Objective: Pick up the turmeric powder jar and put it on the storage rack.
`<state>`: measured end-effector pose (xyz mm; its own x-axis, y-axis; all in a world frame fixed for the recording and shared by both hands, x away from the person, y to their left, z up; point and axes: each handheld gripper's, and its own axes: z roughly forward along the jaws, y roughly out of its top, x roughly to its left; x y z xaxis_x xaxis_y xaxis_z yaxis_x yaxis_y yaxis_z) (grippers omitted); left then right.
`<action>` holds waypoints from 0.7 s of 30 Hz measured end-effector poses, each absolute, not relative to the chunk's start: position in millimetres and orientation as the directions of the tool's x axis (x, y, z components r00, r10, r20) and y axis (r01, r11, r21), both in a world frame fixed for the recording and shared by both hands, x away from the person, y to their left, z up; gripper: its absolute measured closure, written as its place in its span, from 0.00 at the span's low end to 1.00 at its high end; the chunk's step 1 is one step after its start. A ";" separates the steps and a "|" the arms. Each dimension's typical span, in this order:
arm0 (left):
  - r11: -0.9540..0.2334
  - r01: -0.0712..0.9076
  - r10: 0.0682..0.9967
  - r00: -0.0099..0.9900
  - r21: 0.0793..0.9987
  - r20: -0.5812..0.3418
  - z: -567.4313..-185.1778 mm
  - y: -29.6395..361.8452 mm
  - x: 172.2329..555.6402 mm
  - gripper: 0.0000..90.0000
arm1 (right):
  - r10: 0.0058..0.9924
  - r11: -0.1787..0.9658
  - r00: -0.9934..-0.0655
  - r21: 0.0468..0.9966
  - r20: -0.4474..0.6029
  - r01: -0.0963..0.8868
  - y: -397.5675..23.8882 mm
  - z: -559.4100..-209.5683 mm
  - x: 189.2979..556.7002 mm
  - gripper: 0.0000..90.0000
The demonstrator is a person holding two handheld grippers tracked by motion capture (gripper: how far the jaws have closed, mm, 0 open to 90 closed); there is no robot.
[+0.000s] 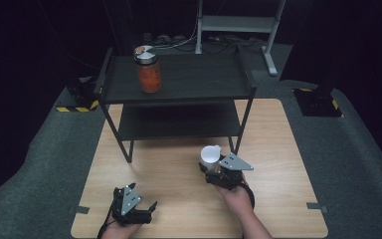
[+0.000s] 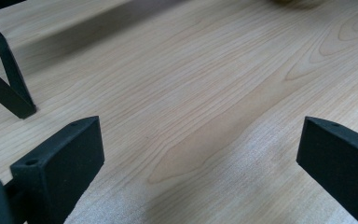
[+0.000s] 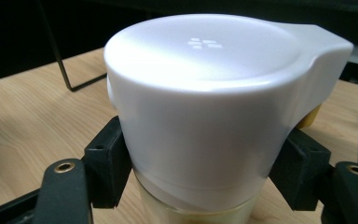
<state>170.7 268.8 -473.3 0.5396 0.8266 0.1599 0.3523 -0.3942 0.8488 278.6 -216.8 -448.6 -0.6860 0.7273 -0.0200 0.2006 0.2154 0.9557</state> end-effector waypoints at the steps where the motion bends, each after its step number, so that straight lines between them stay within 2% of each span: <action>1: -0.396 0.352 0.826 0.540 0.848 0.161 -473.3 268.7 170.7 0.01 | 0.727 0.210 -0.686 0.959 -0.023 0.190 -220.0 -445.2 273.3 0.33; 21: -0.403 0.356 0.820 0.549 0.843 0.160 -472.1 268.9 172.5 0.01 | 0.739 0.138 -0.672 0.987 -0.044 0.087 -246.0 -405.2 236.0 0.33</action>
<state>172.5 268.9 -472.1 0.5490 0.8204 0.1599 0.3559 -0.4026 0.8433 236.0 -246.0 -405.2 -0.6721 0.7392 -0.0442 0.0866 0.1378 0.9867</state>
